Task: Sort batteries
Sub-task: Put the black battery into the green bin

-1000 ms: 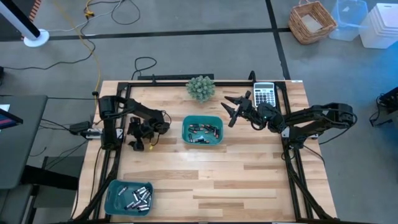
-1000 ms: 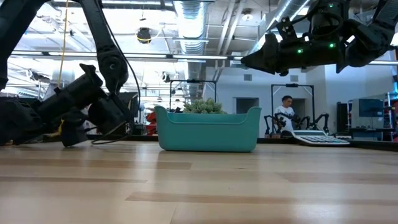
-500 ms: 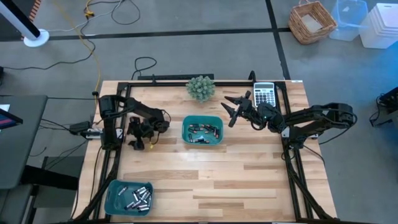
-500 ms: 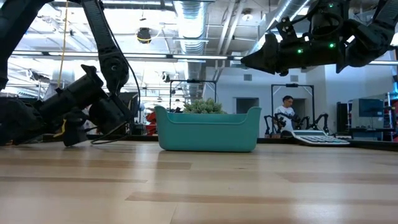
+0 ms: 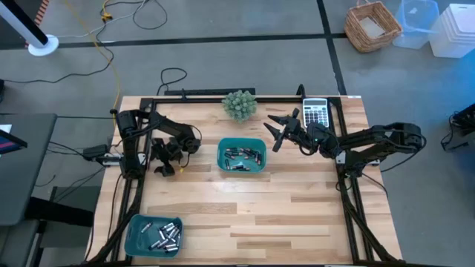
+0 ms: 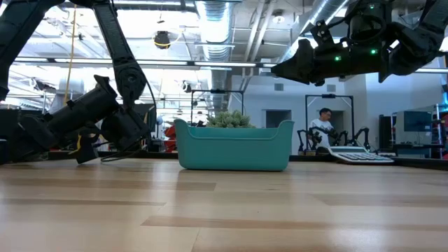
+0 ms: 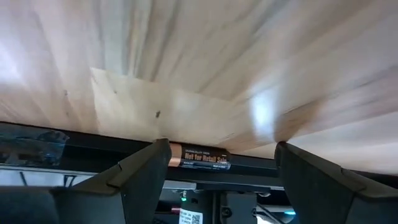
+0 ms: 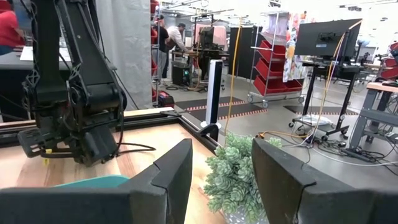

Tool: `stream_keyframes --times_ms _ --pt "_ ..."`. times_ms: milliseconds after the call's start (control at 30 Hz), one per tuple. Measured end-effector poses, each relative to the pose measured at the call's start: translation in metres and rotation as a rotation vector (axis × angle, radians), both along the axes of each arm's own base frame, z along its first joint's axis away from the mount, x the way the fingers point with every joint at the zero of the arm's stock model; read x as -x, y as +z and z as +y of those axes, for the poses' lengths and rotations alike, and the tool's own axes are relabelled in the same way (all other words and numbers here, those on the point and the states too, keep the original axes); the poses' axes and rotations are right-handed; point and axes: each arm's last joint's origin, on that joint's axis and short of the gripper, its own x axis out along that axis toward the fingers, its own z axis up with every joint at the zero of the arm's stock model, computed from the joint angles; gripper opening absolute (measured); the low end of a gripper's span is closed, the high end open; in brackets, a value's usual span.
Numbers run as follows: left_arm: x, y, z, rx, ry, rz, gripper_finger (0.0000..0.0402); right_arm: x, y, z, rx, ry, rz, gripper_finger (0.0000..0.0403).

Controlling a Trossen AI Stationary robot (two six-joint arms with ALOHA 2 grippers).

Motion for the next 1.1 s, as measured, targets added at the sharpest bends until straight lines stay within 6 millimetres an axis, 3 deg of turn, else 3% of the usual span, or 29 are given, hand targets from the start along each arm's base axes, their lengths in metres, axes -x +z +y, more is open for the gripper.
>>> stream_keyframes --times_ms 833,1100 --pt "0.004 -0.003 0.019 -0.097 -0.018 -0.023 0.0290 0.000 0.000 -0.002 -0.006 -0.007 -0.003 0.0181" --pt "-0.005 0.001 0.027 -0.116 -0.006 -0.060 0.0290 0.000 0.000 -0.002 -0.006 -0.006 -0.003 0.0181"
